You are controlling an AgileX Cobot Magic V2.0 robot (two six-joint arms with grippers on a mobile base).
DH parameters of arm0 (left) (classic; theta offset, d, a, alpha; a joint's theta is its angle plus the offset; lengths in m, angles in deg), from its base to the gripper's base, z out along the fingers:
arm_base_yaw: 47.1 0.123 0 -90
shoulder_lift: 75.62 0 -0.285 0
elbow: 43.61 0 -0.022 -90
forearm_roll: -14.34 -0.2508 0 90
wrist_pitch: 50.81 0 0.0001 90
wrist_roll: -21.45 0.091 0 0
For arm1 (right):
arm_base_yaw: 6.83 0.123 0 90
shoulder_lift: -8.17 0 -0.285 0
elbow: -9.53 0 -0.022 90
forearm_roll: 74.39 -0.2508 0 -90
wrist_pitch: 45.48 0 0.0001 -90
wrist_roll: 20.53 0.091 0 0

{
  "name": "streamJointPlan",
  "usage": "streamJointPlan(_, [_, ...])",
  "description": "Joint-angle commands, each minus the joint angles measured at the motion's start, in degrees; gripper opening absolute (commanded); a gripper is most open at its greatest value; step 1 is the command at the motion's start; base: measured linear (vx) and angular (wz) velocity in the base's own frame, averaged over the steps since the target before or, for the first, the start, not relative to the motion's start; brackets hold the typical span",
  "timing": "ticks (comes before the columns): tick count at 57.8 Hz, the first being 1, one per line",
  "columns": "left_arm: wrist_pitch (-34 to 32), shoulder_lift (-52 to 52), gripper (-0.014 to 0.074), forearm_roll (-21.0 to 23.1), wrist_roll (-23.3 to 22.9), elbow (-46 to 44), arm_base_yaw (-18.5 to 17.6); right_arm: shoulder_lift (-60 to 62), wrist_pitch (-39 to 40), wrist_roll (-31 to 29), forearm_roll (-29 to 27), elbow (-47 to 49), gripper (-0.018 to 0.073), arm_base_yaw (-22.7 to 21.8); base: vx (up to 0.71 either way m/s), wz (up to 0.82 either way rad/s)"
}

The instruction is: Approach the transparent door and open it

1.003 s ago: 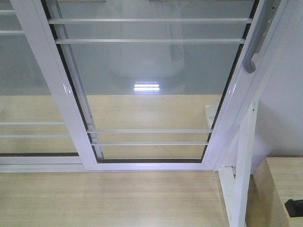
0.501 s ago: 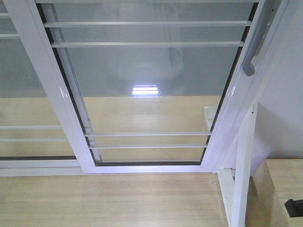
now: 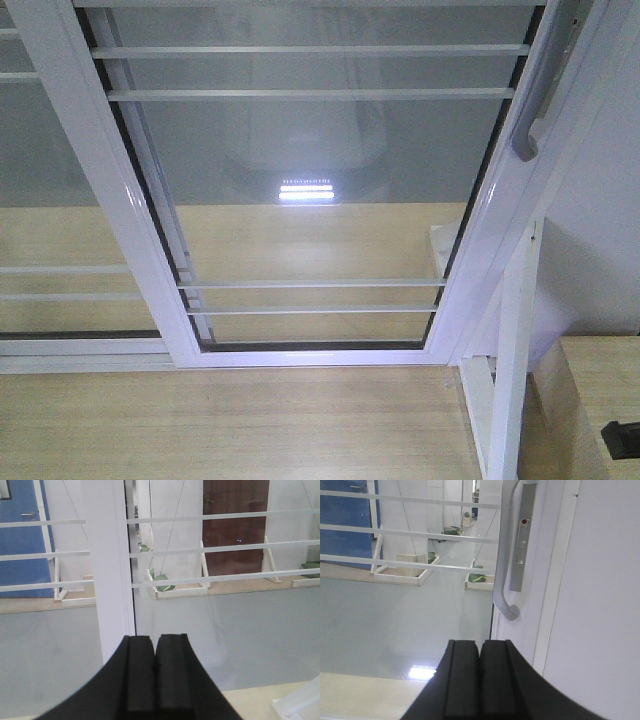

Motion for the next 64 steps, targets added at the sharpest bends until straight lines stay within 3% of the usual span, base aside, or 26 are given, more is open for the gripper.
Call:
streamJointPlan(1, [-4.8,-0.2,-0.0006,0.3,-0.1,1.8,-0.3,0.8,5.0,-0.3,0.4,-0.7,-0.0008,-0.1,0.01,-0.01])
streamJointPlan(64, [-4.4,0.3,-0.0006,0.3,-0.1,1.7,-0.2,-1.0,4.0,-0.3,0.4,-0.7,-0.0008,-0.1,0.02,0.0])
